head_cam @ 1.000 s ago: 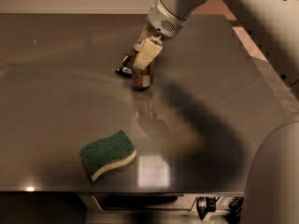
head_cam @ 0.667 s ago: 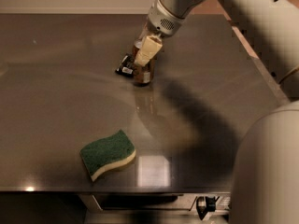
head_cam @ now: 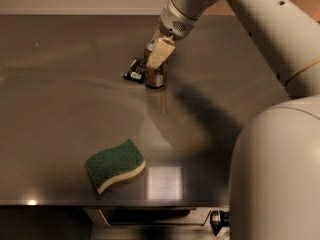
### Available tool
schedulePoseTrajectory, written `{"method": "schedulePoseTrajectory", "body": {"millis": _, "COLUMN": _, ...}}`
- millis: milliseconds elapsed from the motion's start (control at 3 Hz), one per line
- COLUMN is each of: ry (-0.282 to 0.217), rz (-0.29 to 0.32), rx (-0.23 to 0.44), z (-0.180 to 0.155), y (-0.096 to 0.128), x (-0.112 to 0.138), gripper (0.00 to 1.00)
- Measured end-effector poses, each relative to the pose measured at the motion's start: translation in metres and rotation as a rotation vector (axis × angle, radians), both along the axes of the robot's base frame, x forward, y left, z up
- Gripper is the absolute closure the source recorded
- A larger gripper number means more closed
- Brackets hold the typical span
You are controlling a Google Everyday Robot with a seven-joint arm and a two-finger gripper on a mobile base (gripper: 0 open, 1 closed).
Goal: Move orange can near rxbar chocolate
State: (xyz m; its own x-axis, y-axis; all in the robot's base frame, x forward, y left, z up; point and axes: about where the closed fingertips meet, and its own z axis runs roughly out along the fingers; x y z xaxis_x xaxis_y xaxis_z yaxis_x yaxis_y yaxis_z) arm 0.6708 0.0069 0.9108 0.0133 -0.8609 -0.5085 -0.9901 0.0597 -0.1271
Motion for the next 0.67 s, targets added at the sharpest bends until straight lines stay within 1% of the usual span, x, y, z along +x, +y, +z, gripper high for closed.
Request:
{"method": "schedulePoseTrajectory", "body": {"millis": 333, "ry": 0.007, "rz": 0.018, "rx": -0.005, "z": -0.0049, "y": -0.0011, "x": 0.0054, "gripper": 0.36}}
{"method": "schedulePoseTrajectory", "body": {"millis": 667, "ry": 0.007, "rz": 0.018, "rx": -0.003, "z": -0.0069, "y": 0.0012, "x": 0.0067, "gripper": 0.12}}
